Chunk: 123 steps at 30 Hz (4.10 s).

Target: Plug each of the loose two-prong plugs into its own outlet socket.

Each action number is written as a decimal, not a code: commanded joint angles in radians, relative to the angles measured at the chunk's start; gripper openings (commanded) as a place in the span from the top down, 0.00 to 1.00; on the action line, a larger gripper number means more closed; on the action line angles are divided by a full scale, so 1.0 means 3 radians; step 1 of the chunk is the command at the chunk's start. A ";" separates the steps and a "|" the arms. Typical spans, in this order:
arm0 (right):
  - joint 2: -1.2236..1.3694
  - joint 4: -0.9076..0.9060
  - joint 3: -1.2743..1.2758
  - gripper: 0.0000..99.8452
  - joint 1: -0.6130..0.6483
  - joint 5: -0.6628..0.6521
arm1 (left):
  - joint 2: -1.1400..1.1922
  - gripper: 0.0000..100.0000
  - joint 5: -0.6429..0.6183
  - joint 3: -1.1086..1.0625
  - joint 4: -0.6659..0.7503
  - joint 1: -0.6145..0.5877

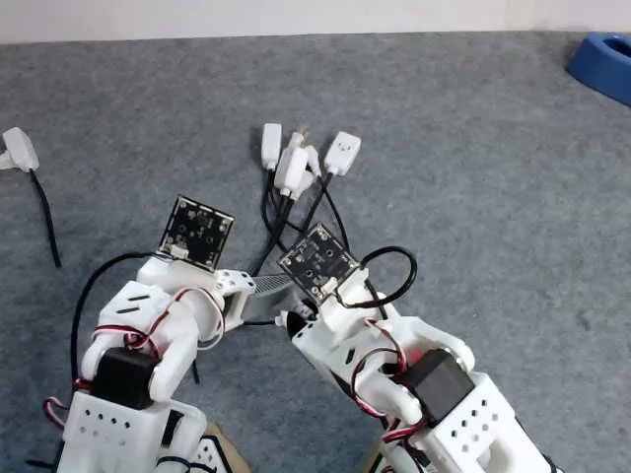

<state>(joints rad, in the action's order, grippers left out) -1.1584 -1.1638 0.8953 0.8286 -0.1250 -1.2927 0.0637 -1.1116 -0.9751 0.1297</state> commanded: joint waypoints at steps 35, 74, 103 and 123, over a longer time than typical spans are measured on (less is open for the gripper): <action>0.3951 -0.2007 -0.3419 0.99 -0.0524 -0.2020 | 0.0018 0.59 -0.0332 -0.0151 0.0578 -0.1261; 0.2851 -0.1982 -0.2570 0.99 -0.1133 -0.2143 | 0.1496 0.59 -0.0118 -0.0325 0.0726 0.0090; 0.2821 -0.1987 -0.2355 0.99 -0.0846 -0.2143 | 0.2437 0.59 0.0358 -0.0008 0.1345 0.0059; 0.2831 -0.1987 -0.2355 0.99 -0.0867 -0.2143 | 0.2437 0.59 0.0348 0.0084 0.0501 0.0719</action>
<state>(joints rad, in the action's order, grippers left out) -0.2700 -1.7438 0.1910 0.5616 -0.7741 -0.5762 0.1619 -1.1178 -0.7250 0.2754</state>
